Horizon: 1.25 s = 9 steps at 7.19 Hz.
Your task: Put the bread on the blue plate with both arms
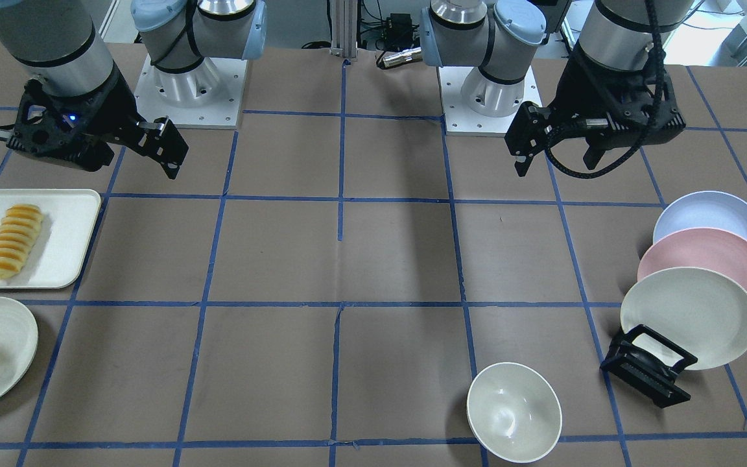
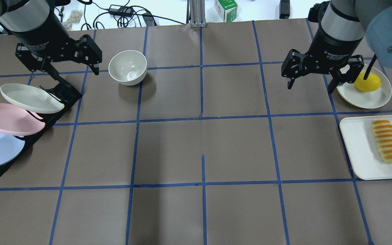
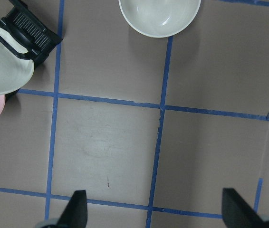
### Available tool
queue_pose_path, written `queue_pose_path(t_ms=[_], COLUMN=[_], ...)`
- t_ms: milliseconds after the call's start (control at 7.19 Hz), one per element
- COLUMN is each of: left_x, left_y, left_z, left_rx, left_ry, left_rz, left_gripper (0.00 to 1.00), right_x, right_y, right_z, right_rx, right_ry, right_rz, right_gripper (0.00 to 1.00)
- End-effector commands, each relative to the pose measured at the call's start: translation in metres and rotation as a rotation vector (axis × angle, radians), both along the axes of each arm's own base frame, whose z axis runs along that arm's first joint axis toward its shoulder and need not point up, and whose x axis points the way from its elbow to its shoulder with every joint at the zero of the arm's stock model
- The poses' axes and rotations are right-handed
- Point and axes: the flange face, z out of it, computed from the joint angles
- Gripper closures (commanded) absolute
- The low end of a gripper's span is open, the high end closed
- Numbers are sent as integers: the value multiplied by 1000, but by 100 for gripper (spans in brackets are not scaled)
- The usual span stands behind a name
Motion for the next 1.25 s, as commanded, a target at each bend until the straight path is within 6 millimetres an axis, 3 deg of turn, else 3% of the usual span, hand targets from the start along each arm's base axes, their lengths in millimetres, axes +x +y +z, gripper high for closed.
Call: queue_pose_path(t_ms=[0, 139, 278, 417, 557, 696, 835, 974, 1113], left_x=[28, 67, 130, 204, 285, 357, 407, 444, 465], left_y=[3, 7, 15, 24, 47, 77, 92, 71, 60], left_z=[6, 16, 26, 21, 7, -14, -39, -80, -124], left_rx=[-11, -24, -29, -14, 20, 56, 73, 73, 141], left_ry=[-8, -21, -43, -47, -25, -3, 4, -36, -34], left_rz=[-5, 15, 8, 65, 193, 324, 315, 212, 199], left_gripper=[0, 0, 0, 0, 0, 0, 0, 0, 0], right_x=[-72, -127, -174, -211, -243, -271, -303, -331, -343], right_y=[-12, -13, -9, -5, -7, -13, -14, -12, -16], right_z=[-3, -11, -34, -48, -65, -96, -124, -152, -179], right_rx=[2, 18, 57, 59, 23, 5, 13, 42, 72], right_ry=[-13, -24, -49, -60, -48, -41, -54, -82, -102], right_rz=[61, 23, -10, -35, -20, -27, -3, -41, -50], right_gripper=[0, 0, 0, 0, 0, 0, 0, 0, 0])
